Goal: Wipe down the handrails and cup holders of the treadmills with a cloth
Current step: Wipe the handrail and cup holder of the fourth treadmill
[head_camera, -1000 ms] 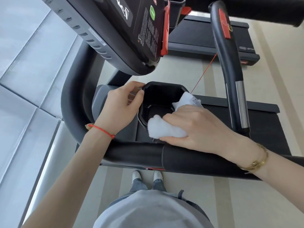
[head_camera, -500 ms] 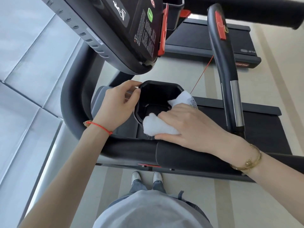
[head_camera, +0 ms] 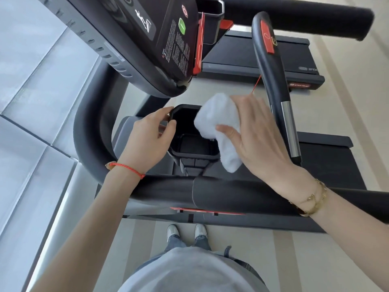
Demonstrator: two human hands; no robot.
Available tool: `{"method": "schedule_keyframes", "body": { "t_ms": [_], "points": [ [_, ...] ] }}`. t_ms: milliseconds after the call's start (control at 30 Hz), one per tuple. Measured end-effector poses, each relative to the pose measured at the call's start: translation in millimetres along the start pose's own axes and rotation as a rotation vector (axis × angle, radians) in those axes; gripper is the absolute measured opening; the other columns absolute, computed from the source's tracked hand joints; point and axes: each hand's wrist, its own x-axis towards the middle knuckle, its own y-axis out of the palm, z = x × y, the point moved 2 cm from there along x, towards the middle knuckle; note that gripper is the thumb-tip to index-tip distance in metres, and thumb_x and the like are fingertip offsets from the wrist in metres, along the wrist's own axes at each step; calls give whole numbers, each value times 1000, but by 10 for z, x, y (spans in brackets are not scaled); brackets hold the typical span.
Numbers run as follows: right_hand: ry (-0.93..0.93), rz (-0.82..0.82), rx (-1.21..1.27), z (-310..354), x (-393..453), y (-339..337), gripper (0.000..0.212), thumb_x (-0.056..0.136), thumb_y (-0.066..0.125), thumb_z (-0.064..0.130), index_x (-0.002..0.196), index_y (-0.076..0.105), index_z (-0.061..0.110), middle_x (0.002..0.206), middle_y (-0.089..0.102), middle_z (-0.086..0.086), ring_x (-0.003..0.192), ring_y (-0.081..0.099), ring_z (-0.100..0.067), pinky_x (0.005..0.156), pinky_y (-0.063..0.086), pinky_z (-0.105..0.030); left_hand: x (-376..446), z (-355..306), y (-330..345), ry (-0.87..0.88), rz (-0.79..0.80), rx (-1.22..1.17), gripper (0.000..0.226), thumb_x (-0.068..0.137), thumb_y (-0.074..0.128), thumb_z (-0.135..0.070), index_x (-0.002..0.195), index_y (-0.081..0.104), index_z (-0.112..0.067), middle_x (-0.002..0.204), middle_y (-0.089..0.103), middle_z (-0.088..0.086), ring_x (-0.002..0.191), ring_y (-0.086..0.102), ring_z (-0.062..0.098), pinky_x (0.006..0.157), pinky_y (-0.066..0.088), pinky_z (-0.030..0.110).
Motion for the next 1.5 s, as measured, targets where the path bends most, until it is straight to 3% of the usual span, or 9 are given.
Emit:
{"method": "schedule_keyframes", "body": {
  "t_ms": [133,367,533,800,1033,1133,1267,1400,1500],
  "points": [
    [19,-79,-97,103,154,93,55,97,40,48,122,51,0,113,55,-14,100,48,-29,88,37,-35,-7,-10,10,2,-4,35,40,99,51,-26,138,53,-22,112,65,-6,76,56,-6,66,35,-5],
    [89,212,22,-48,262,450,50,98,49,35,141,35,12,137,39,-6,119,40,-25,98,36,-35,-10,0,26,10,-28,31,40,99,52,-25,138,54,-21,113,66,-4,74,55,-9,65,34,-6],
    [50,354,102,-135,558,543,43,98,50,42,133,41,19,126,46,-2,112,43,-23,85,33,-30,-35,6,29,2,-59,18,38,97,54,-26,136,56,-23,94,56,-12,69,55,-8,65,35,-5],
    [157,445,315,-461,320,456,47,95,51,47,137,28,42,130,40,12,104,45,-12,79,32,-13,-26,54,38,-3,-54,-9,41,96,54,-28,137,55,-24,109,63,-9,78,61,-1,69,41,-1],
    [-29,552,186,-256,761,645,45,92,56,48,131,42,30,121,48,6,100,48,-13,76,33,-30,-26,47,33,13,-40,5,40,97,53,-29,137,54,-25,108,64,-8,82,61,3,71,42,1],
    [-15,506,219,-320,661,629,43,93,56,47,130,40,32,122,46,11,97,45,-10,74,33,-28,-25,40,33,10,-35,-1,41,97,54,-27,137,54,-25,109,63,-11,82,60,1,72,42,0],
    [105,481,307,-513,484,548,42,92,57,45,128,38,36,120,47,8,97,48,-14,73,32,-13,-26,40,27,-9,-54,-27,38,96,56,-25,134,58,-23,105,62,-14,80,58,-10,72,40,-3],
    [32,528,242,-374,676,611,43,91,57,49,126,42,30,116,49,4,99,49,-18,77,37,-29,-27,40,28,1,-62,-22,38,95,56,-25,133,58,-24,105,63,-15,80,58,-11,72,39,-2],
    [-65,575,205,-196,874,670,43,87,58,57,115,48,26,106,54,5,94,52,-17,73,39,-31,-30,37,24,27,-47,-27,32,95,55,-23,127,60,-23,105,67,-11,83,61,-1,78,47,8]
  ]
}}
